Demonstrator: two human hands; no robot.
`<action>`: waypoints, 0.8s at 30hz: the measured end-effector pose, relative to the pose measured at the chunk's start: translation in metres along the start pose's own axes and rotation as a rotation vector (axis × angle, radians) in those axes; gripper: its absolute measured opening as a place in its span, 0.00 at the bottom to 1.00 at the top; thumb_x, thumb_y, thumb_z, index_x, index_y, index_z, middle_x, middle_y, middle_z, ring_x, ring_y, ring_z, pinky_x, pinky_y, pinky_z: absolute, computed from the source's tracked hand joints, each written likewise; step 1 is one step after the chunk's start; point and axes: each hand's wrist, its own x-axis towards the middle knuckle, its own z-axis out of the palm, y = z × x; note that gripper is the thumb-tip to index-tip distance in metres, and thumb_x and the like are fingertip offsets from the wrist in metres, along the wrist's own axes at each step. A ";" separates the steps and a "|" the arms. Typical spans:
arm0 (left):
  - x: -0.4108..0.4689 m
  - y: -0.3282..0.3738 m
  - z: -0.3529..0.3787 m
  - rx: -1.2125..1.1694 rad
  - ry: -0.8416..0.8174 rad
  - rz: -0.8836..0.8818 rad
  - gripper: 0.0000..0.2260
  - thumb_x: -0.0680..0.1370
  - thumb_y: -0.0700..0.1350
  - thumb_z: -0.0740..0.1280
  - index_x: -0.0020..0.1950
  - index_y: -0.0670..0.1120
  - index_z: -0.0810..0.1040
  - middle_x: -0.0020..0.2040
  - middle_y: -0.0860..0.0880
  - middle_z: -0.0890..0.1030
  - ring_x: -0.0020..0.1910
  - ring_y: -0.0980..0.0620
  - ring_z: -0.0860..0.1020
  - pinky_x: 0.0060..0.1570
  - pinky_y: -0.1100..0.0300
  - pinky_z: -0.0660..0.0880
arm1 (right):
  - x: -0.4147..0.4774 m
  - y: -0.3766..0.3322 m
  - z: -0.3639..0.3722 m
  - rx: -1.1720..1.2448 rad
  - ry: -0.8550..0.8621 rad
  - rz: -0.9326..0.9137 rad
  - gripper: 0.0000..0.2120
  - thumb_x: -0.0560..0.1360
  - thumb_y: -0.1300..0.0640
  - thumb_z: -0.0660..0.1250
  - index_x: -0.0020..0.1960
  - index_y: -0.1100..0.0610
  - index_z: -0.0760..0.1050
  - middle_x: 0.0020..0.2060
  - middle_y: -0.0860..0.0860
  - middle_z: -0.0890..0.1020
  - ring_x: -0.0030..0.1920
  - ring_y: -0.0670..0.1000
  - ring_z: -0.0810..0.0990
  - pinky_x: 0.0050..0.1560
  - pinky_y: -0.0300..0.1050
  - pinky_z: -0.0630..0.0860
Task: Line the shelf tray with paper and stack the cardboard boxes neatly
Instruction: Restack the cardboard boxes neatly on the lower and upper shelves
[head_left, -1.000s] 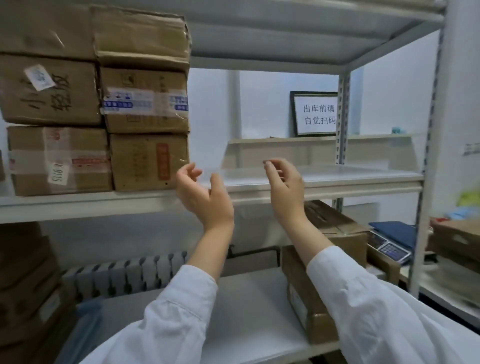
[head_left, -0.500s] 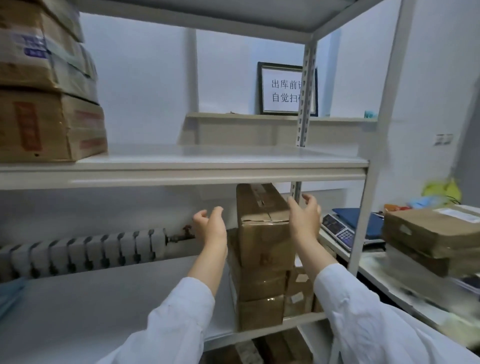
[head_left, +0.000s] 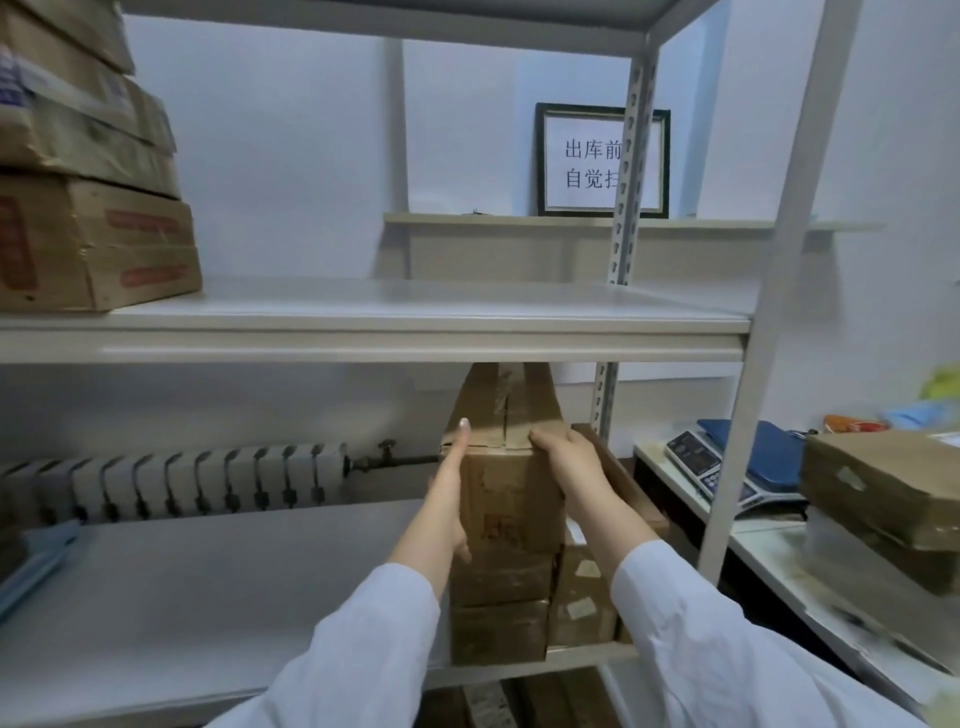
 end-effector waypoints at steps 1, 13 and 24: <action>-0.002 0.001 -0.001 -0.028 -0.006 0.017 0.64 0.46 0.78 0.67 0.77 0.53 0.53 0.77 0.40 0.57 0.74 0.32 0.53 0.67 0.28 0.48 | -0.002 -0.001 0.002 -0.009 0.000 -0.028 0.23 0.75 0.51 0.66 0.68 0.57 0.70 0.60 0.55 0.78 0.58 0.57 0.77 0.60 0.52 0.74; -0.005 0.016 -0.078 -0.330 0.220 0.124 0.43 0.52 0.72 0.68 0.59 0.48 0.77 0.53 0.44 0.81 0.51 0.43 0.77 0.45 0.50 0.72 | -0.045 -0.024 0.052 -0.130 0.016 -0.029 0.36 0.75 0.37 0.59 0.75 0.56 0.55 0.74 0.57 0.60 0.72 0.62 0.62 0.70 0.58 0.62; -0.052 0.049 -0.179 -0.090 0.178 0.158 0.30 0.60 0.69 0.67 0.46 0.45 0.80 0.51 0.41 0.80 0.50 0.40 0.76 0.57 0.46 0.70 | -0.052 -0.038 0.037 -0.089 0.387 0.032 0.41 0.73 0.38 0.62 0.76 0.54 0.49 0.74 0.59 0.56 0.72 0.63 0.58 0.70 0.61 0.61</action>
